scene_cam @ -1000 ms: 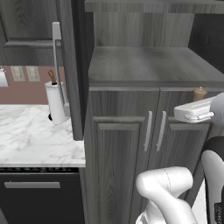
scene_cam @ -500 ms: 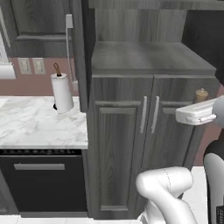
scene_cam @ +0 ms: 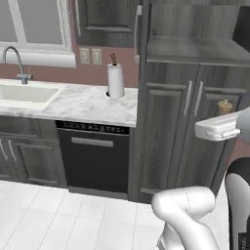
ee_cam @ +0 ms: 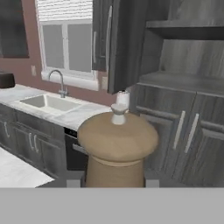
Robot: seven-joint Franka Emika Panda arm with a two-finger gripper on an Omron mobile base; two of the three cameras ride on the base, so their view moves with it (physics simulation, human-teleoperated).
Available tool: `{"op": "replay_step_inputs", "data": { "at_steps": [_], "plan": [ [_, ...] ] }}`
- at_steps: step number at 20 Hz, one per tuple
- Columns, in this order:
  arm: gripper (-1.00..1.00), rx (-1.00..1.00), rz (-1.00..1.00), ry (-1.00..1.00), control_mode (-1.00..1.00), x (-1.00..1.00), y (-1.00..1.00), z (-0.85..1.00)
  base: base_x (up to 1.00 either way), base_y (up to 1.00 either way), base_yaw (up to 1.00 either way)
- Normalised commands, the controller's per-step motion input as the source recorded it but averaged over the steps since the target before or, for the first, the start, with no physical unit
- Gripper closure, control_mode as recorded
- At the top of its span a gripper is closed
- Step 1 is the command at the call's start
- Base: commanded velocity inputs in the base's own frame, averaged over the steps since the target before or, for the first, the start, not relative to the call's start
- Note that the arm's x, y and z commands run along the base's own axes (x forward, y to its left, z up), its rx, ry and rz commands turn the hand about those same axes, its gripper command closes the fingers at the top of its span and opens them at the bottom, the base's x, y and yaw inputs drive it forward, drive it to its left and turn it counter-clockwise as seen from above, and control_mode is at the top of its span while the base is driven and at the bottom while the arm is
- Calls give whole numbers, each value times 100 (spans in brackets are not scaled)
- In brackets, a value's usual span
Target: Take 2 condiments from the cabinet and move them on the counter near the stove.Make sure the condiments are lined up with each other, next to each other.
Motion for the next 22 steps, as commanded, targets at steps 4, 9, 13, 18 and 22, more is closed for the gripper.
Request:
{"op": "replay_step_inputs", "data": {
  "at_steps": [4, 9, 13, 18, 22],
  "plan": [
    [100, 0, 0, 0, 100, 0, 0, 0, -28, 76, 84],
    [100, 0, 0, 0, 100, 0, 0, 0, 0, 27, 97],
    [100, 0, 0, 0, 100, 0, 0, 0, 58, 2, 82],
    [100, 0, 0, 0, 100, 0, 0, 0, 67, 23, 21],
    [100, 0, 0, 0, 100, 0, 0, 0, 49, 34, 2]
  ]
}}
